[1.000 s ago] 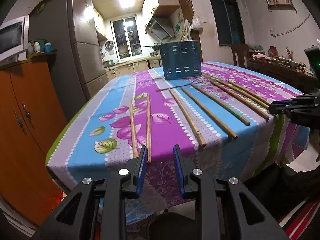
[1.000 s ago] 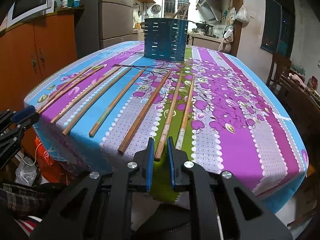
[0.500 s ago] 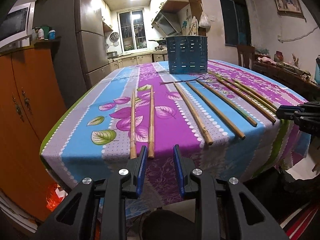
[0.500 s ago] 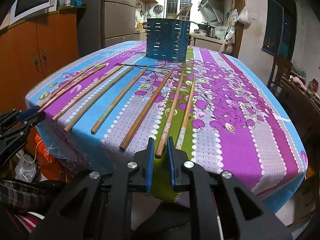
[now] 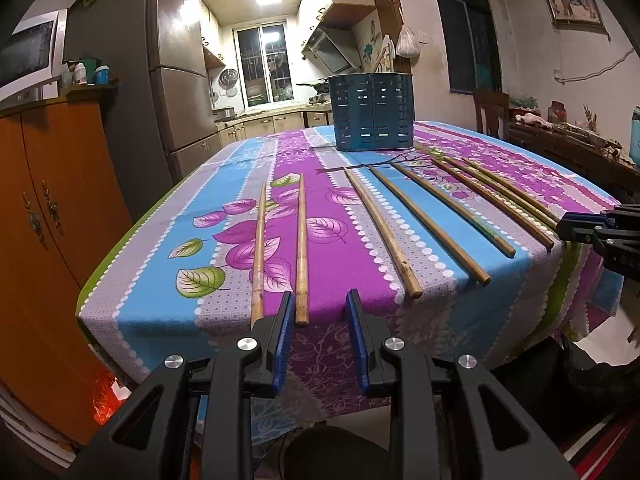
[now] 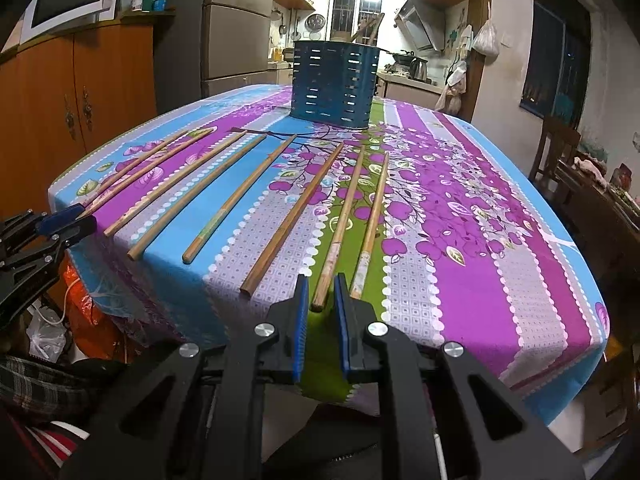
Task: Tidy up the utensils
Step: 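Close the left gripper on a chopstick while the right gripper grasps another, then lift both held chopsticks and carry them to the blue holder, then drop the left gripper's chopstick into the holder while the right gripper releases its own, then withdraw both open grippers back over the remaining chopsticks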
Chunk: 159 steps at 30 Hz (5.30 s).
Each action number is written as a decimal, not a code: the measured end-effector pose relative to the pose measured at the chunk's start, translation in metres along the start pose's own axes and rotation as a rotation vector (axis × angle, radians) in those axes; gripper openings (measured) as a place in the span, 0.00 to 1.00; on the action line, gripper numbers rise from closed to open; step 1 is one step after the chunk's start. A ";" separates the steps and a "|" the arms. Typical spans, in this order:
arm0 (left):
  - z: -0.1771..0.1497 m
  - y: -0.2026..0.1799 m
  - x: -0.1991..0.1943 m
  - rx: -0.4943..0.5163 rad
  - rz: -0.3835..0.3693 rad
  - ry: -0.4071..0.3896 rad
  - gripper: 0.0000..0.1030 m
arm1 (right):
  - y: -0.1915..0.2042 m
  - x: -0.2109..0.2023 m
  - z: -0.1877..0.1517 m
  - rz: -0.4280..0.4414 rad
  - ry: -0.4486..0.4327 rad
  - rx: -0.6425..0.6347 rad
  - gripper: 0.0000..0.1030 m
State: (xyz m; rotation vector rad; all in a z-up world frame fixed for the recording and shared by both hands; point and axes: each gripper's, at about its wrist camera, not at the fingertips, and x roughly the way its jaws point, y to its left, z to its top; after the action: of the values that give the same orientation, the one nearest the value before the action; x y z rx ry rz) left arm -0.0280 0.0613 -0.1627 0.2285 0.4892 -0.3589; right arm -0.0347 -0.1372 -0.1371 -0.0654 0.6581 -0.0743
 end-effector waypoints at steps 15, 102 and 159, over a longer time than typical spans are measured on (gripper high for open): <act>-0.001 0.004 -0.001 -0.034 -0.005 -0.012 0.09 | 0.005 0.000 -0.002 -0.009 -0.009 -0.009 0.06; 0.397 0.021 0.142 0.010 -0.275 -0.333 0.08 | -0.126 0.057 0.371 0.130 -0.603 0.187 0.05; 0.082 0.060 -0.045 0.144 0.105 -0.113 0.45 | -0.165 -0.061 0.035 -0.082 -0.146 0.270 0.32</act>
State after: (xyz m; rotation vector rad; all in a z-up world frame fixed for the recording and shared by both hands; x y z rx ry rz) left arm -0.0076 0.1040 -0.0629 0.3700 0.3391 -0.3032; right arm -0.0692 -0.2943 -0.0580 0.1609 0.4947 -0.2342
